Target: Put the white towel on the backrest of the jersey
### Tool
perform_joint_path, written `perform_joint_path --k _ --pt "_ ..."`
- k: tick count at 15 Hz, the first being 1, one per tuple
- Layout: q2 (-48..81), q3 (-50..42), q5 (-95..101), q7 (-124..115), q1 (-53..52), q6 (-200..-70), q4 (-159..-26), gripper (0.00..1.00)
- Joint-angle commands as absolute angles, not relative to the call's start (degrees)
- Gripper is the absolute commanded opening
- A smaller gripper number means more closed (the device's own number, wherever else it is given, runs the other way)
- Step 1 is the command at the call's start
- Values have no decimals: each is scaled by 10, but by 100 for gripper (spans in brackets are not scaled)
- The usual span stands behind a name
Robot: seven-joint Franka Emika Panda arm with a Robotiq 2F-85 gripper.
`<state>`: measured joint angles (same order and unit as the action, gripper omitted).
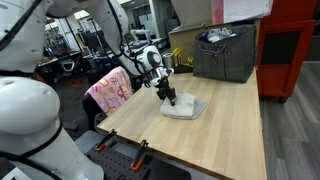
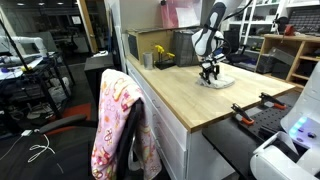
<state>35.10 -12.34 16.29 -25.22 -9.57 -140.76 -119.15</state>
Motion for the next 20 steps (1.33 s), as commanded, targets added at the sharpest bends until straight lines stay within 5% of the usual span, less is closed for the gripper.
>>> perform_joint_path --k 1,3,4,6,8,9,11,14,20 --pt "329 -136 180 -262 -103 -1414 -1206 20" --pt "320 -137 183 -259 -102 -1412 -1209 8" --pt "314 -136 182 -256 -101 -1410 -1210 50" --pt "306 -133 180 -255 -99 -1408 -1212 48" --pt "301 -132 178 -256 -99 -1403 -1211 62" --pt "301 -133 180 -258 -100 -1401 -1208 29" --pt "304 -134 183 -263 -102 -1399 -1205 23" --pt "310 -131 181 -263 -103 -1395 -1202 1" --pt "288 -130 174 -265 -104 -1380 -1217 3"
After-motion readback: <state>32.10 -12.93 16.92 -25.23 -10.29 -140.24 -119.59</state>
